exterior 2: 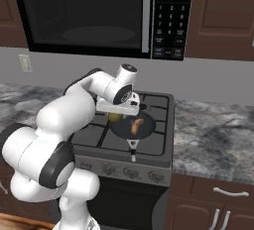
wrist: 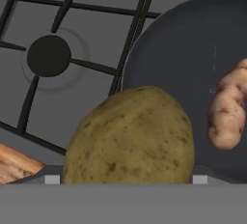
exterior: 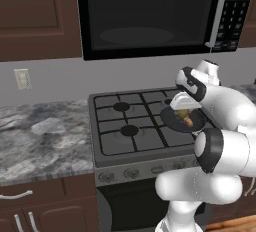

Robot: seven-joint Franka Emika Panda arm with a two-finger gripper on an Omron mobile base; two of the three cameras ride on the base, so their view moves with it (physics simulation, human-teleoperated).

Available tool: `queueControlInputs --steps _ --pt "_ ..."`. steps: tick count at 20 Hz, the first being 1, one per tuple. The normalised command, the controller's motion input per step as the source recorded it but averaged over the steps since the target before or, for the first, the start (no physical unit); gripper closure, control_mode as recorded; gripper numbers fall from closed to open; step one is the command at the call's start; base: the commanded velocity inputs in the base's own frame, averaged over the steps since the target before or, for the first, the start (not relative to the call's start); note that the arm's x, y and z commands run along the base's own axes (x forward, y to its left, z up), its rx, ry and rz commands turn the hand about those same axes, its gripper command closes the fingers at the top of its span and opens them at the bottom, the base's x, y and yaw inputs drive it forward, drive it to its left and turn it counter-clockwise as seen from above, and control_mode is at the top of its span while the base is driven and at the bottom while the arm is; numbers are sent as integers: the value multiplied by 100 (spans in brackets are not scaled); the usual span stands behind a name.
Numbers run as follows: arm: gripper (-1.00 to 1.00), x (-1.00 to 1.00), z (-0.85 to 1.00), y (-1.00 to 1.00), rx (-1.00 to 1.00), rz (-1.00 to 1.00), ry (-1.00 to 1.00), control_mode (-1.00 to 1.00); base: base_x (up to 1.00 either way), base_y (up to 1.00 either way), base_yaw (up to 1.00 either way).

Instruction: Put the potato and potato in the pan. Then turn on the front right burner and set the heat to medium.

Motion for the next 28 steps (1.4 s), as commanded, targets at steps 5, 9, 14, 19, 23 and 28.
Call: queueControlInputs --steps 5,9,14,19,23,28 --pt "100 12 -10 1 -21 0 0 -100 0 0 0" --pt "100 3 -7 -25 -2 -2 -1 -100 0 0 0" --pt "100 44 -1 -7 0 0 0 -100 0 0 0" --pt "100 15 -8 0 -1 0 0 -100 0 0 0" --pt "100 10 -36 0 -3 0 0 -100 0 0 0" --pt "100 12 -17 0 -3 0 0 -100 0 0 0"
